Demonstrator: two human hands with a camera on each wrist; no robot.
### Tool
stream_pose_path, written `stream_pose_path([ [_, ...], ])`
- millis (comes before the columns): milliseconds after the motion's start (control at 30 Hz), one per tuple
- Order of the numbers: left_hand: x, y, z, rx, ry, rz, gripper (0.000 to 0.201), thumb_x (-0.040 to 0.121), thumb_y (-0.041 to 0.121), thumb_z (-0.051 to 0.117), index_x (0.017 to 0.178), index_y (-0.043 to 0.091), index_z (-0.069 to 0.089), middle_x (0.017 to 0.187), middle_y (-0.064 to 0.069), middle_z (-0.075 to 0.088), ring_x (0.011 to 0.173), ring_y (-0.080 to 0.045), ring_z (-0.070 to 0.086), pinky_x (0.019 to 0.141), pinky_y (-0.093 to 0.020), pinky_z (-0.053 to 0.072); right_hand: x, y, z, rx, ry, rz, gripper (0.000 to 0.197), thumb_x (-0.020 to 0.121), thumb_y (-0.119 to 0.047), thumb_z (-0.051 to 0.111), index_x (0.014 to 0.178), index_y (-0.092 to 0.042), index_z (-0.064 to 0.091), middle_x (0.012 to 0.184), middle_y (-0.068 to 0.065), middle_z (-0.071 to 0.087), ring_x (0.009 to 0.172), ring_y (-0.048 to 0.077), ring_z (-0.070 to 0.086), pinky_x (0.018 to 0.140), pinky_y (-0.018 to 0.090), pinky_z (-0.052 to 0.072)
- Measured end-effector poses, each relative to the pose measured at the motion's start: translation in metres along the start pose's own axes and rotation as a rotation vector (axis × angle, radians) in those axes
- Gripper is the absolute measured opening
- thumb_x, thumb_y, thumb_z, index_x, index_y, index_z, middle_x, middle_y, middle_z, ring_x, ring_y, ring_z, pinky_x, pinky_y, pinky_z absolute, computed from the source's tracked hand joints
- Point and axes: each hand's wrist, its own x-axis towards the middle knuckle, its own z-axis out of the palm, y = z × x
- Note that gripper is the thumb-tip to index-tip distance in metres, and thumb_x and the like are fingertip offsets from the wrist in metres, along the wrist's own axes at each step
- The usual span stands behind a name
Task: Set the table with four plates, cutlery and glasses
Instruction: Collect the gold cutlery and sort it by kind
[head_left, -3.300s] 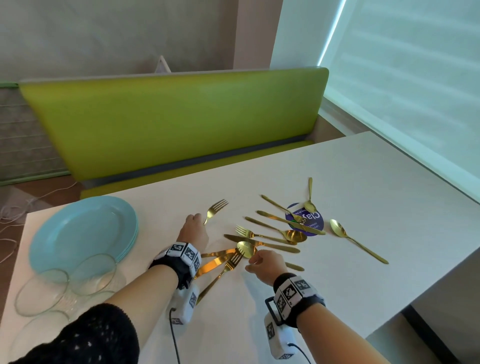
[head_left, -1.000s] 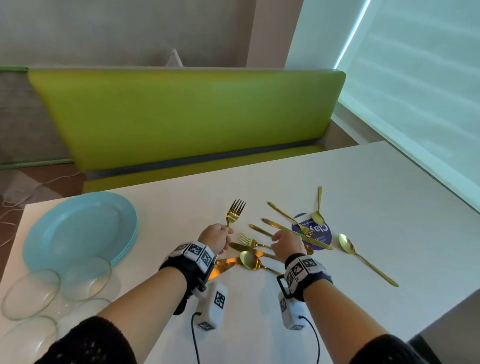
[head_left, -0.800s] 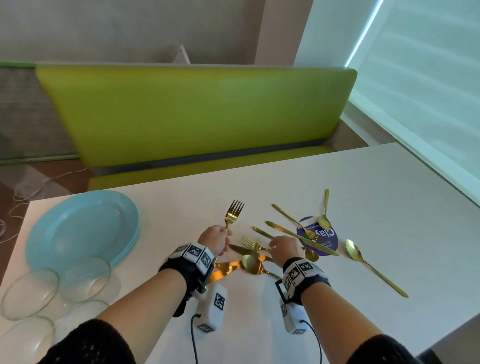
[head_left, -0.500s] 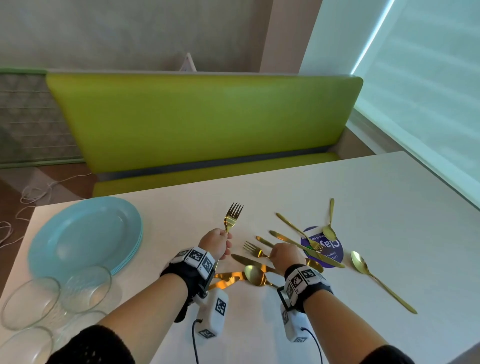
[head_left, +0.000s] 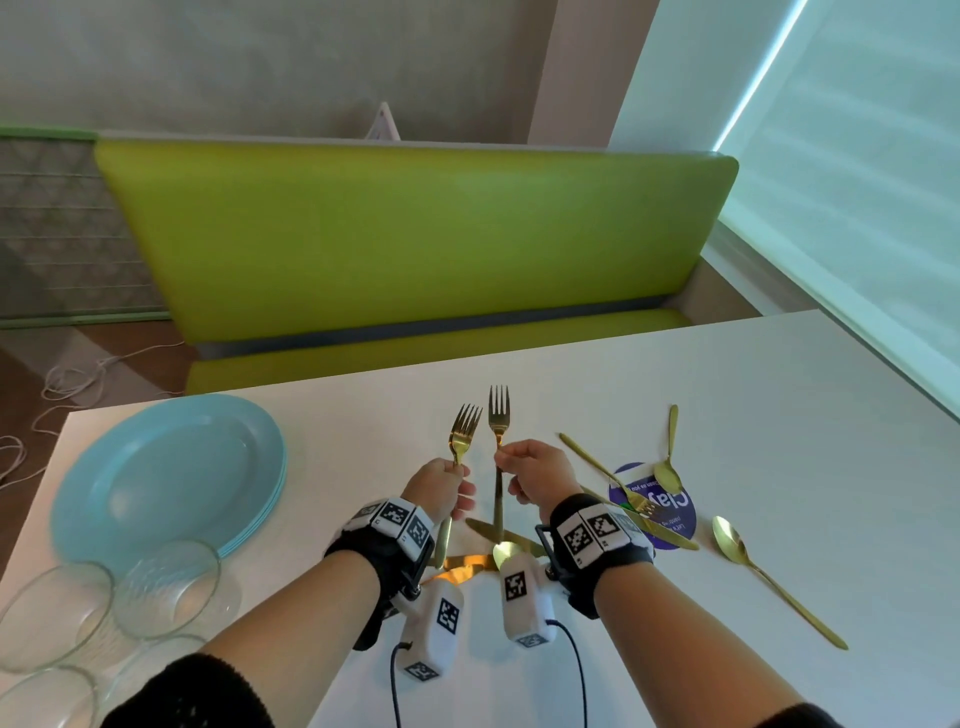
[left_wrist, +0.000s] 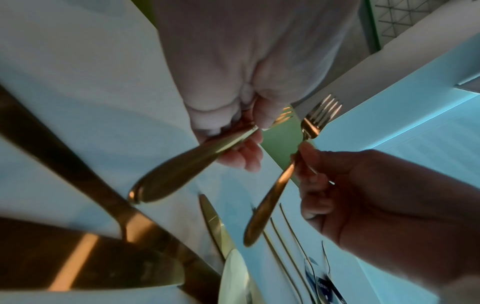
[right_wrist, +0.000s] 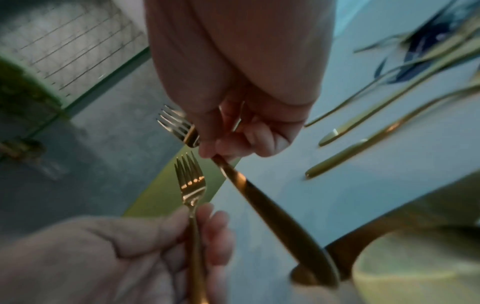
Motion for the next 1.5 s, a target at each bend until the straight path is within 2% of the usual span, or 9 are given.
stream_pose_path([
  [200, -0.002, 0.001, 0.0, -0.061, -0.067, -0.012, 0.015, 0.099, 0.011, 0.035, 0.098, 0.006, 0.05, 0.08, -0.009, 0.061, 0.068, -0.024, 0.06, 0.062, -0.03, 0.048, -0.004, -0.004, 0.008, 0.138, -0.173, 0.132, 0.015, 0.087, -0.004, 0.062, 0.074, -0.012, 0.062, 0.064, 0.003, 0.062, 0.039, 0.008, 0.047, 0.039, 0.019, 0.036],
  [400, -0.004, 0.001, 0.004, -0.131, -0.102, -0.019, 0.013, 0.098, 0.008, 0.037, 0.093, 0.004, 0.049, 0.081, -0.016, 0.059, 0.058, -0.025, 0.058, 0.049, -0.027, 0.048, -0.005, -0.002, 0.013, 0.059, -0.149, 0.113, 0.014, 0.083, -0.011, 0.069, 0.069, -0.014, 0.064, 0.059, 0.002, 0.061, 0.043, 0.011, 0.05, 0.041, 0.021, 0.036],
  [567, 0.003, -0.002, 0.005, -0.074, -0.096, -0.005, 0.014, 0.096, 0.009, 0.04, 0.089, 0.011, 0.052, 0.088, -0.013, 0.064, 0.087, -0.037, 0.066, 0.069, -0.037, 0.05, -0.004, -0.002, 0.011, -0.005, -0.148, 0.114, 0.016, 0.082, -0.012, 0.069, 0.067, -0.016, 0.064, 0.064, 0.0, 0.065, 0.044, 0.011, 0.054, 0.044, 0.022, 0.034],
  [733, 0.002, -0.002, 0.008, -0.042, -0.126, -0.002, 0.019, 0.096, 0.008, 0.038, 0.089, 0.016, 0.053, 0.085, -0.01, 0.064, 0.098, -0.043, 0.066, 0.062, -0.031, 0.047, -0.002, 0.001, 0.009, 0.004, -0.144, 0.151, 0.016, 0.081, -0.014, 0.07, 0.068, -0.015, 0.063, 0.065, 0.002, 0.064, 0.045, 0.012, 0.052, 0.043, 0.023, 0.033],
  [833, 0.003, -0.004, 0.009, -0.035, -0.117, 0.004, 0.019, 0.097, 0.009, 0.038, 0.09, 0.016, 0.054, 0.084, -0.011, 0.063, 0.078, -0.035, 0.067, 0.059, -0.029, 0.046, -0.001, 0.0, 0.005, -0.029, -0.173, 0.165, 0.012, 0.082, -0.017, 0.071, 0.073, -0.014, 0.063, 0.068, 0.001, 0.065, 0.05, 0.012, 0.052, 0.045, 0.022, 0.035],
  [967, 0.004, -0.002, 0.014, -0.083, -0.095, -0.004, 0.021, 0.097, 0.005, 0.034, 0.087, 0.011, 0.052, 0.072, -0.01, 0.054, 0.052, -0.018, 0.046, 0.051, -0.026, 0.041, 0.005, 0.0, 0.0, -0.107, -0.167, 0.193, 0.019, 0.08, -0.026, 0.073, 0.073, -0.014, 0.06, 0.069, -0.003, 0.065, 0.053, 0.011, 0.045, 0.046, 0.022, 0.034],
  [1300, 0.01, 0.001, 0.016, -0.105, -0.011, -0.024, 0.03, 0.101, 0.014, 0.029, 0.082, 0.014, 0.053, 0.067, -0.005, 0.044, 0.054, -0.016, 0.044, 0.051, -0.028, 0.044, 0.031, 0.006, -0.043, -0.376, 0.005, 0.099, 0.027, 0.084, -0.039, 0.065, 0.066, -0.021, 0.055, 0.079, -0.006, 0.066, 0.06, 0.008, 0.052, 0.06, 0.017, 0.048],
  [1400, 0.01, 0.0, 0.013, -0.116, 0.008, -0.03, 0.028, 0.101, 0.013, 0.031, 0.084, 0.012, 0.053, 0.067, -0.005, 0.044, 0.055, -0.016, 0.044, 0.049, -0.027, 0.043, 0.044, 0.007, -0.069, -0.522, 0.116, 0.111, 0.018, 0.09, -0.029, 0.059, 0.09, -0.012, 0.067, 0.103, 0.001, 0.066, 0.078, 0.013, 0.059, 0.056, 0.003, 0.044],
  [1500, 0.009, 0.001, 0.011, -0.111, 0.031, -0.016, 0.027, 0.101, 0.012, 0.03, 0.084, 0.01, 0.051, 0.066, -0.005, 0.042, 0.054, -0.015, 0.042, 0.049, -0.026, 0.039, 0.058, 0.02, -0.085, -0.832, 0.187, 0.189, 0.03, 0.091, -0.028, 0.053, 0.107, -0.006, 0.065, 0.112, 0.008, 0.068, 0.102, 0.023, 0.064, 0.067, 0.024, 0.043],
])
